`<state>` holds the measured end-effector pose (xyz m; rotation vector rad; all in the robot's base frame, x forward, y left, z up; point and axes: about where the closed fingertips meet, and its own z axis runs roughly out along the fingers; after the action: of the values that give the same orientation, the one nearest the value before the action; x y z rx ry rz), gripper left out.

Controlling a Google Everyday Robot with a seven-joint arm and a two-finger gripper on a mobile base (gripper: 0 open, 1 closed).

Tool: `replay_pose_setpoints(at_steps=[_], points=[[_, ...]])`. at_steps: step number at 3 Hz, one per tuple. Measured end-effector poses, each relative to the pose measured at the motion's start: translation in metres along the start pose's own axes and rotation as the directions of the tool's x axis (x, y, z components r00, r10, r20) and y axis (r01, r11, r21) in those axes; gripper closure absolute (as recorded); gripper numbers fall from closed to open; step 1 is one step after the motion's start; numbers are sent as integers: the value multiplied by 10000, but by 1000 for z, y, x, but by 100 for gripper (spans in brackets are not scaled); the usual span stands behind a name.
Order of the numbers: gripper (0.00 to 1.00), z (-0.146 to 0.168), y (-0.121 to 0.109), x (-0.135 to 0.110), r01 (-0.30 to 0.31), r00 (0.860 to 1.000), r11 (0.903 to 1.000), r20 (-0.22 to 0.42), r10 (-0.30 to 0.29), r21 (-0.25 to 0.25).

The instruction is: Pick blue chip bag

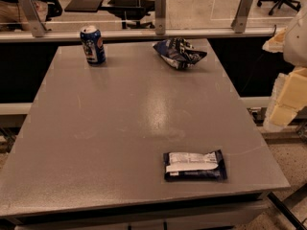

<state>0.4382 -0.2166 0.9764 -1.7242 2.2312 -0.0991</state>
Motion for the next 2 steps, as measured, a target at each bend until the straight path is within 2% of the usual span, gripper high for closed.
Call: replay_pose_setpoints(at_steps=[1,2], points=[[0,0,0,0,-1,10000,10000,1,1,1],[0,13,-32,-7,-365,9989,9983,325,351,455]])
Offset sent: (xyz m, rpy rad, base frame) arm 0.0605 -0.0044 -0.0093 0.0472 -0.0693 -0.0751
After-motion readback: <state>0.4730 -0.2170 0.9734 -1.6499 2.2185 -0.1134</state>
